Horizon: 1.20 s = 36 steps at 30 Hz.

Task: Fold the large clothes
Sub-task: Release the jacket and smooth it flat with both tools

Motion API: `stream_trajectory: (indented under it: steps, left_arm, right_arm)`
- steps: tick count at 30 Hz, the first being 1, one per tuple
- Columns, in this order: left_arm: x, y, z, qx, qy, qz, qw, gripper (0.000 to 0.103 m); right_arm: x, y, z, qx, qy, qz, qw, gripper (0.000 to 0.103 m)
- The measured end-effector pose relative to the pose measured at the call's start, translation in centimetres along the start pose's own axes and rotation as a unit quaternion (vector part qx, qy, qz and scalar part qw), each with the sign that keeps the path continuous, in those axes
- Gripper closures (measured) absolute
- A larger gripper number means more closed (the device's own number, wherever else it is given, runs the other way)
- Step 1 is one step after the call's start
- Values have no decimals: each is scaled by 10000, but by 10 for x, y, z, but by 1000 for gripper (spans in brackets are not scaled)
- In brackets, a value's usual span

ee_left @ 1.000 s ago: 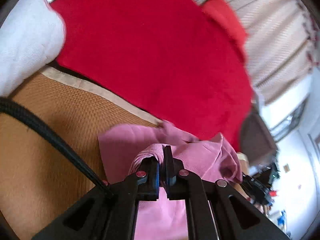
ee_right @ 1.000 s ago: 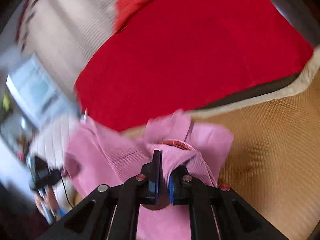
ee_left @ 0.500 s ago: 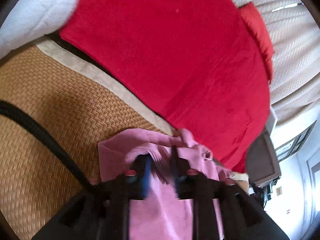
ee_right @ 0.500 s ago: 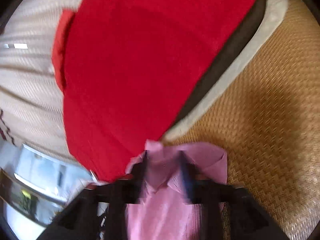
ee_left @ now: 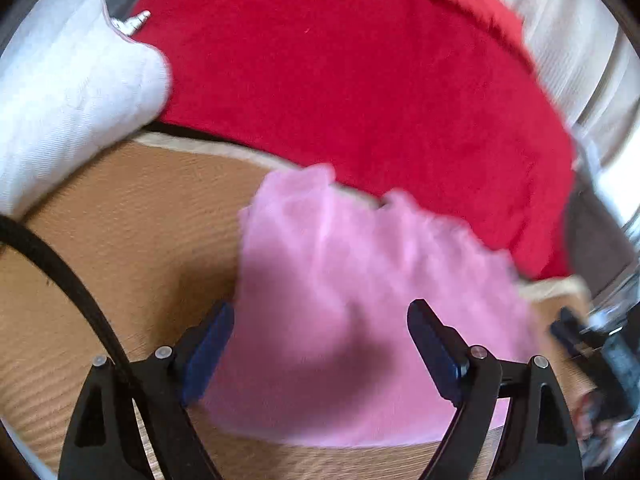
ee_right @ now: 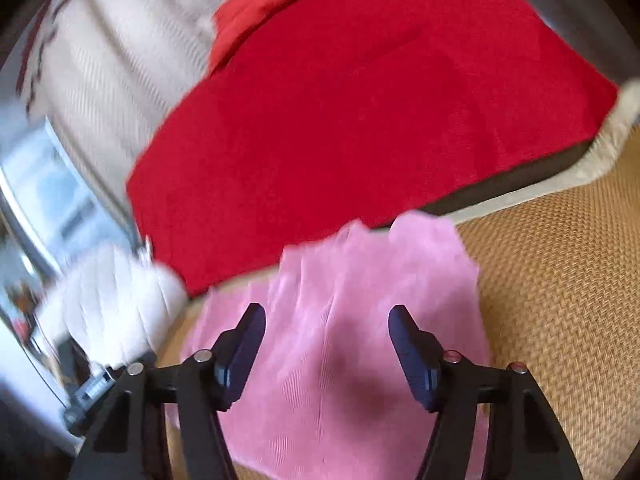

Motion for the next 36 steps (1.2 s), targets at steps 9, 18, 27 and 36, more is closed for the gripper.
stream_trajectory:
  steps: [9, 18, 27, 36]
  left_arm:
    - [-4, 21, 31, 510, 130, 669, 9964, 15]
    - [1, 23, 40, 528, 214, 525, 9970, 15]
    - [8, 19, 25, 317, 407, 209, 9984, 15]
    - [-2, 51, -15, 251, 831, 509, 9949, 15]
  right_arm:
    - [-31, 51, 15, -650, -533, 783, 9934, 37]
    - [-39, 69, 89, 321, -1060, 729, 9912, 74]
    - [-26, 70, 65, 112, -639, 589, 9961, 72]
    - [-6, 89, -56, -979, 425, 839, 9907, 71]
Point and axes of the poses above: each gripper's, at about its wrist camera, not at the fingertips, and y roughly the way its jaws point, z to its left, x to its top, the point moved 6 cm from there along y, roughly the way its jaws point, and after that the axes turned 13 degrees about -x, right-handed, at the moved point
